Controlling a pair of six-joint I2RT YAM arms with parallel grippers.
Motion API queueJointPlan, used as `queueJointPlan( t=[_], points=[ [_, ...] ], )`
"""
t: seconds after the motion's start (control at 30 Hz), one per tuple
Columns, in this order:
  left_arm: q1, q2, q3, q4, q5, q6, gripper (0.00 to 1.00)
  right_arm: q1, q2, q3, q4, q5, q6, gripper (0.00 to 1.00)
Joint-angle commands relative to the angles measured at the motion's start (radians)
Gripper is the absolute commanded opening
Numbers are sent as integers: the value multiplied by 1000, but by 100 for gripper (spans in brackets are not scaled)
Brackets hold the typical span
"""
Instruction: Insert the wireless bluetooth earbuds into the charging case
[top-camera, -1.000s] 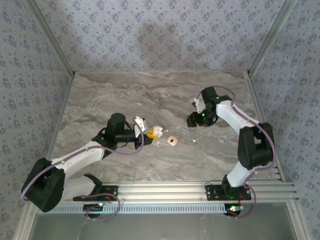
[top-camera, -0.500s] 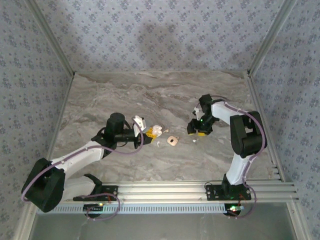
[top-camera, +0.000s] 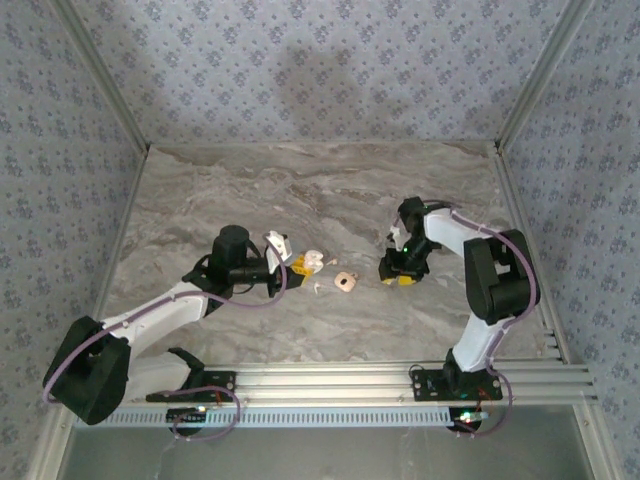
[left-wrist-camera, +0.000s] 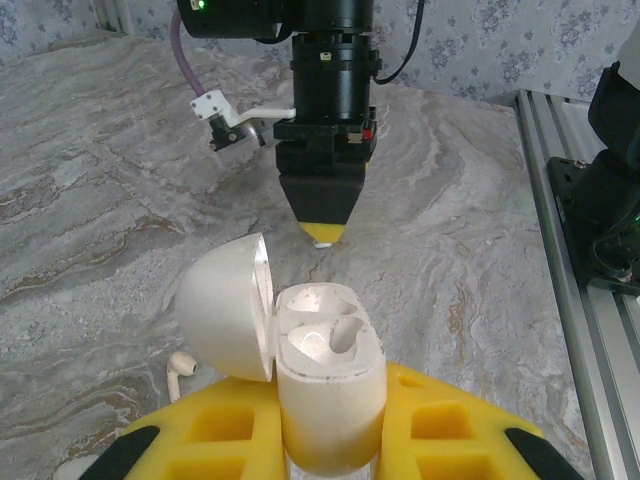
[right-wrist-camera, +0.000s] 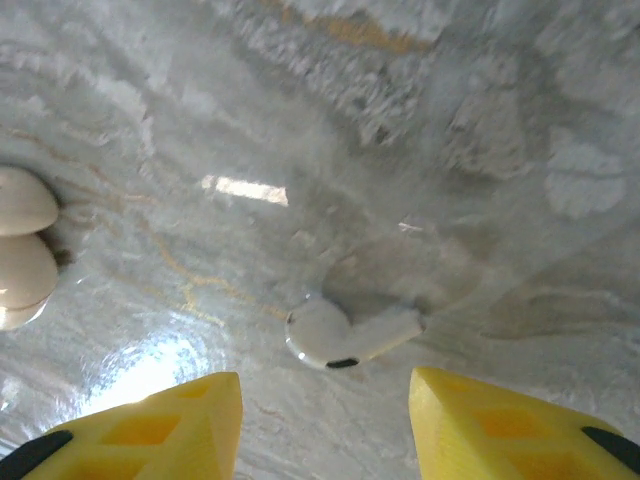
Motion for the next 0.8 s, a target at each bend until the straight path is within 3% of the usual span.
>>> queueJointPlan(
  t=[0.0, 0.23, 0.6, 0.77],
  points=[
    [4, -8, 18, 5, 20, -2, 18, 22, -43, -6, -57, -31, 16, 49],
    [4, -4, 16, 13, 22, -8, 18, 23, -89, 53, -66, 35, 14, 52],
    [4, -12, 19, -3, 12, -3, 18, 29, 41, 105, 22, -36, -14, 52],
    [4, -7, 19, -6, 8, -2, 18, 32, 62, 93, 19, 0, -18, 52]
  ],
)
